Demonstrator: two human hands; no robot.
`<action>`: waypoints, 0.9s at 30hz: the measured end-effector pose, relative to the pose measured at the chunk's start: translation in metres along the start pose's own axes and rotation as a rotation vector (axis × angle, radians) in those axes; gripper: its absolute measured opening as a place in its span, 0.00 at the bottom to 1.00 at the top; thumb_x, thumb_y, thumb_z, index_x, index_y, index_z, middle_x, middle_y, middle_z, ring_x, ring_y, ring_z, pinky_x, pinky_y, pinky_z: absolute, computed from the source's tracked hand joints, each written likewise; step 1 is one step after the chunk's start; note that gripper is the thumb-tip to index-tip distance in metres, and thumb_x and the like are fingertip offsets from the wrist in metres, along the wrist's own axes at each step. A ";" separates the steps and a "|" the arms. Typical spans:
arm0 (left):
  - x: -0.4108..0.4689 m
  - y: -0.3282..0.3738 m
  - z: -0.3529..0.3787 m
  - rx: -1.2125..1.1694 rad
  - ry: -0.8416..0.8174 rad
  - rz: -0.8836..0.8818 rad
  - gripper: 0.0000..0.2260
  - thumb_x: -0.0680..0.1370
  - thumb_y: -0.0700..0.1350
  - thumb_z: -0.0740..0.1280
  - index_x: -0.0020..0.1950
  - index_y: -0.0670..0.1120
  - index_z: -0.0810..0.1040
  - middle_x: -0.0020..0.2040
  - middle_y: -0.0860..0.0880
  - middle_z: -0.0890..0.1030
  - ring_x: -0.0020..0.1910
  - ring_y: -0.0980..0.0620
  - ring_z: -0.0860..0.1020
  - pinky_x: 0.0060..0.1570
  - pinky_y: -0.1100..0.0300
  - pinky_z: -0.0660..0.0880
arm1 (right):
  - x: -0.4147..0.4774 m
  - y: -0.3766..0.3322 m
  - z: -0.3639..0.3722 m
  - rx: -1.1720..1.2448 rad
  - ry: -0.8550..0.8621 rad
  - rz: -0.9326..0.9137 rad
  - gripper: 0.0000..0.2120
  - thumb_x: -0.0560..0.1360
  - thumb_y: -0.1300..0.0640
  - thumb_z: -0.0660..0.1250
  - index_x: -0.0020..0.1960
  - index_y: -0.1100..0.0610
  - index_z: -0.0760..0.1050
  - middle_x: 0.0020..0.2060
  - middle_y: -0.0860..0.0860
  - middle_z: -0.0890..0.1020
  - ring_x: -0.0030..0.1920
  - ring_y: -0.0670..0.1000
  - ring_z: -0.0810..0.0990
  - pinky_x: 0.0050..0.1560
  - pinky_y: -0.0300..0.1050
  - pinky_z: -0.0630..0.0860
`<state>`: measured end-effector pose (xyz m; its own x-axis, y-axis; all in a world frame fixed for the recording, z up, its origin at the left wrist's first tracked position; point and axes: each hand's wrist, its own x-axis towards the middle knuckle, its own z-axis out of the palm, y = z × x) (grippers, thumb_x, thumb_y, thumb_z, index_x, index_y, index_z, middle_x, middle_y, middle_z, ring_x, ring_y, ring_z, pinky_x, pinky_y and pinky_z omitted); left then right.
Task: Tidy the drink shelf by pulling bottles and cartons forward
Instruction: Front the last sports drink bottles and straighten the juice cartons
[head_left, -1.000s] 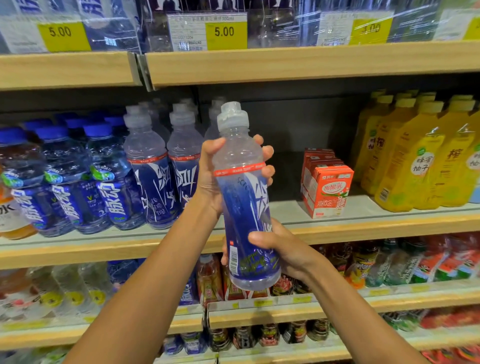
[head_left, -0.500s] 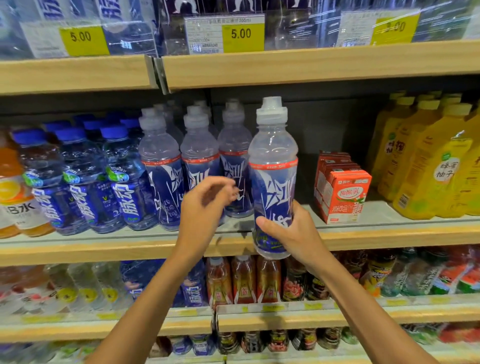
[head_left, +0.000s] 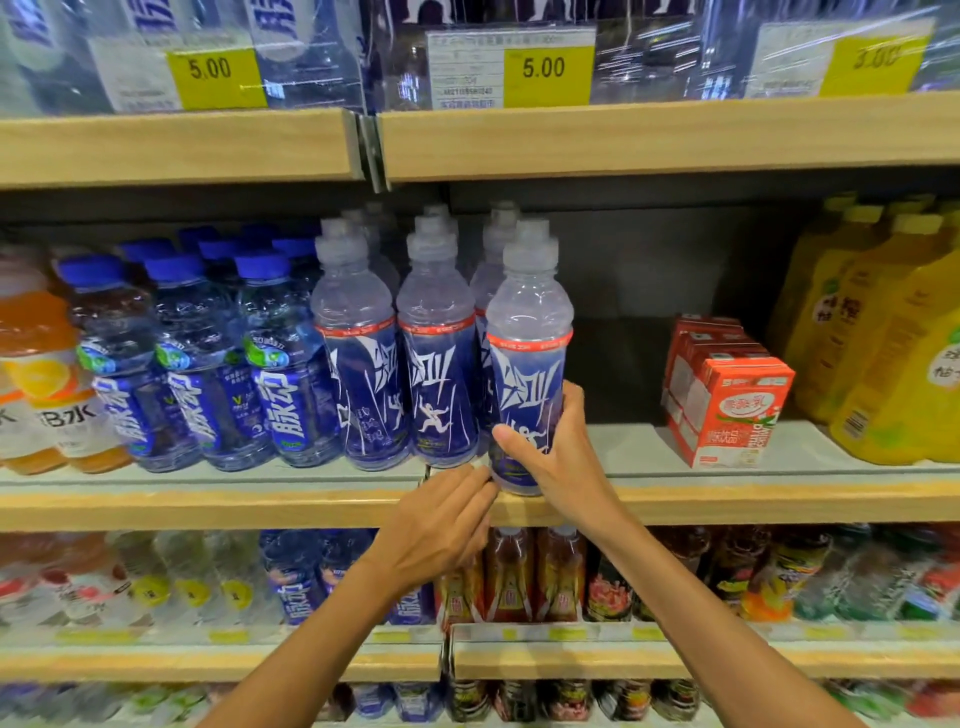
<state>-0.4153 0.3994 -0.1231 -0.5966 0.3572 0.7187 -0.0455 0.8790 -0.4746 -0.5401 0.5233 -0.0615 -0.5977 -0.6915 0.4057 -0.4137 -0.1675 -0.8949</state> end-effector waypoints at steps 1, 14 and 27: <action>-0.002 -0.001 0.003 0.009 0.011 0.010 0.14 0.80 0.42 0.59 0.54 0.37 0.81 0.51 0.40 0.84 0.49 0.44 0.82 0.55 0.54 0.76 | 0.001 0.001 0.000 0.004 -0.012 0.000 0.35 0.68 0.46 0.71 0.68 0.52 0.56 0.64 0.51 0.70 0.62 0.45 0.75 0.58 0.37 0.76; -0.001 -0.001 0.005 0.011 0.071 0.015 0.11 0.80 0.43 0.59 0.55 0.39 0.76 0.49 0.42 0.84 0.49 0.46 0.82 0.58 0.55 0.72 | 0.019 0.007 0.007 -0.063 0.055 0.022 0.31 0.70 0.48 0.73 0.64 0.54 0.59 0.63 0.52 0.70 0.61 0.47 0.74 0.57 0.43 0.77; -0.003 0.000 0.005 -0.023 0.043 0.002 0.13 0.77 0.44 0.62 0.50 0.40 0.84 0.49 0.43 0.84 0.47 0.47 0.83 0.51 0.55 0.80 | 0.017 0.015 -0.011 -0.094 0.188 -0.010 0.30 0.69 0.50 0.74 0.64 0.55 0.62 0.60 0.53 0.73 0.58 0.47 0.76 0.49 0.34 0.75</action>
<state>-0.4174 0.3972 -0.1274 -0.5616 0.3717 0.7392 -0.0260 0.8850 -0.4648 -0.5641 0.5171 -0.0660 -0.7074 -0.5453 0.4497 -0.4772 -0.1009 -0.8730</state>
